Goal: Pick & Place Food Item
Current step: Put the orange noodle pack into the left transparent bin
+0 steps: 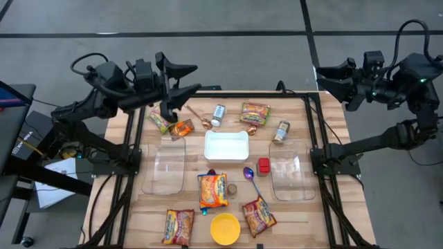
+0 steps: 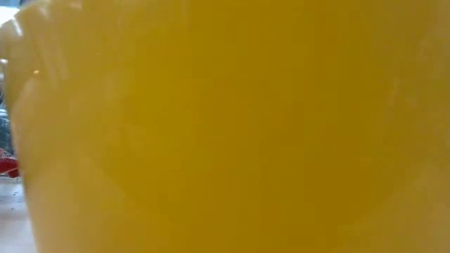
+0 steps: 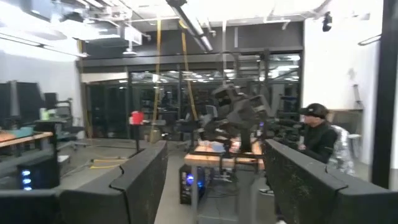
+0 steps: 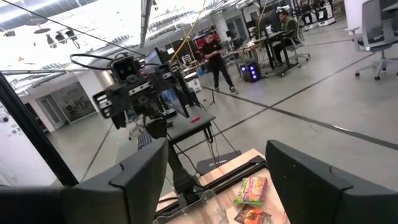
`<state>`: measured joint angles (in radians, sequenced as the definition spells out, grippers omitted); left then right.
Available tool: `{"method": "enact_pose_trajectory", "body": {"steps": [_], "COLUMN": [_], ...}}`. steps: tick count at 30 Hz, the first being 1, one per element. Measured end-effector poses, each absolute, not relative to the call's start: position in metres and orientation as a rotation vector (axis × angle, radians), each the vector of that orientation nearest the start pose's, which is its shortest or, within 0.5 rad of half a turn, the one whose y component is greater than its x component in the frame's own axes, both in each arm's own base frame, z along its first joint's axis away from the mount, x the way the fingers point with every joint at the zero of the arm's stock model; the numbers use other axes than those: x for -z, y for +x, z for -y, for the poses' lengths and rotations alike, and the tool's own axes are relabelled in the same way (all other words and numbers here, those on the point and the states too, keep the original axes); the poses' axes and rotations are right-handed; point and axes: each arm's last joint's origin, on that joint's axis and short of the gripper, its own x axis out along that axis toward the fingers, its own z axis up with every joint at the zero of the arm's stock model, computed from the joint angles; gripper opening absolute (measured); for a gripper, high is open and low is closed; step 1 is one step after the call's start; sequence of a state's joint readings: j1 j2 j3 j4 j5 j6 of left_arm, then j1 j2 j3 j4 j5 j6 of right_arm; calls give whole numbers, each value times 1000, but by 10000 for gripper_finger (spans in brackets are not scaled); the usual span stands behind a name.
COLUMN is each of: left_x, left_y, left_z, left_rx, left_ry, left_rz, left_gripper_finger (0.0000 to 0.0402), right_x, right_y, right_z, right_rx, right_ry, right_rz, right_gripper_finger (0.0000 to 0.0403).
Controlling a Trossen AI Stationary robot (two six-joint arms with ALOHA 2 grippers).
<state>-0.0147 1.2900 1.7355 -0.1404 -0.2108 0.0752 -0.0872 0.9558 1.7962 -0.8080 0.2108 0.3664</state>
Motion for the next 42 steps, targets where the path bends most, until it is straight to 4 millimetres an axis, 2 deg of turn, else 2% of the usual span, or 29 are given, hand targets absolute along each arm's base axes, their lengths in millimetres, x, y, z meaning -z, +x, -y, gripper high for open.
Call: {"method": "enact_pose_trajectory", "body": {"steps": [7,15,19,25,29,32,37,42], "left_x": [-552,-551,-546,-536,-533,-539,-552,-548], "left_y": [231,231,232,231,233,234,229,229], "left_z": [6,13,27,57,84,94,91,89], "left_rx": [-181,-157,-88,59,165,186,107,35], "left_ry": [77,70,38,-126,-149,-145,-108,-67], "left_rz": [360,349,300,202,197,274,423,357], "left_gripper_finger": [266,265,265,264,264,264,264,264], "right_x": [-545,-545,-545,-545,-545,-545,-545,-545], "right_y": [82,82,82,81,81,81,81,81], "right_z": [13,13,13,13,13,13,13,13], "right_rx": [289,288,287,284,283,283,283,283], "right_ry": [366,366,389,392,392,392,392,392], "right_rz": [86,86,89,91,91,91,91,91], "right_gripper_finger": [265,265,265,265,265,265,265,265]}}
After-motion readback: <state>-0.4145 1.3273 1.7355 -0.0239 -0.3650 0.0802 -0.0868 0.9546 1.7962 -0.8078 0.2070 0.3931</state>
